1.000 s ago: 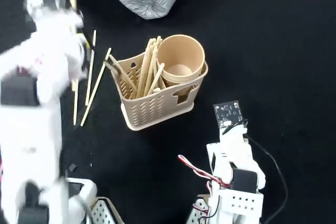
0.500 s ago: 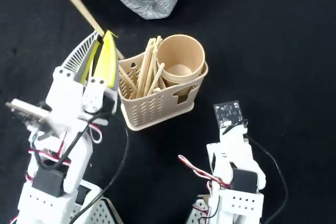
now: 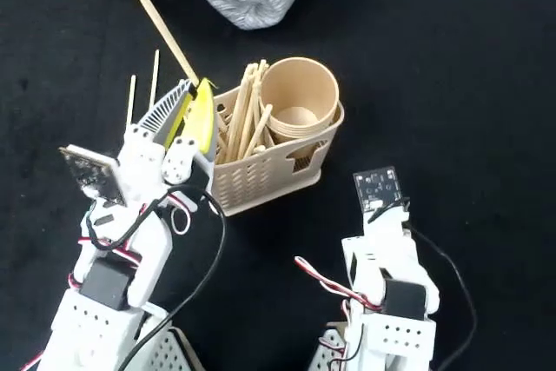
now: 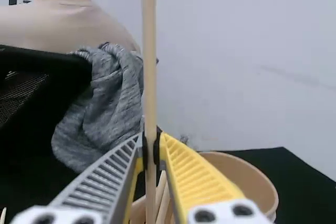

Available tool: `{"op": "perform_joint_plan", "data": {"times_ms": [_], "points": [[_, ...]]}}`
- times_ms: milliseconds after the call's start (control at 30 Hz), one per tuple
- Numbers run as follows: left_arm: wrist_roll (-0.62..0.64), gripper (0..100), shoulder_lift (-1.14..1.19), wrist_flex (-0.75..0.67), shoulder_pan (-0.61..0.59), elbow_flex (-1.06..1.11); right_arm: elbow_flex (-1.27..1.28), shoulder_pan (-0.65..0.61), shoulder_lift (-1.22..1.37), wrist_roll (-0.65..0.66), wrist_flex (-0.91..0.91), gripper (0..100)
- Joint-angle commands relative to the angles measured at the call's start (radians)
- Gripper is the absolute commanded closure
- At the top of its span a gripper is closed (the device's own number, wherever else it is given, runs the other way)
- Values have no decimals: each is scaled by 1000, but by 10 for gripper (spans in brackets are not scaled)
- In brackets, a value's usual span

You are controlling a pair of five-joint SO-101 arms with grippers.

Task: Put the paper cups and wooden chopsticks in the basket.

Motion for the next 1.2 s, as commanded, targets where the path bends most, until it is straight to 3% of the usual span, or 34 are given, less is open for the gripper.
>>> {"op": "perform_joint_plan", "data": {"times_ms": [0, 367, 600, 700, 900, 1167], "points": [[18, 861, 0, 127, 5, -47, -4, -11, -70, 6, 5, 985], [12, 840, 275, 479, -10, -453, -4, -11, -70, 6, 5, 985], [9, 840, 310, 873, -326, -832, -4, -11, -70, 6, 5, 985], [-74, 840, 396, 996, -426, -920, -4, -11, -70, 6, 5, 985], [-213, 840, 730, 1039, -526, -932, -4, -11, -70, 6, 5, 985], [-327, 840, 1231, 965, -558, -1044, -4, -11, -70, 6, 5, 985]]}}
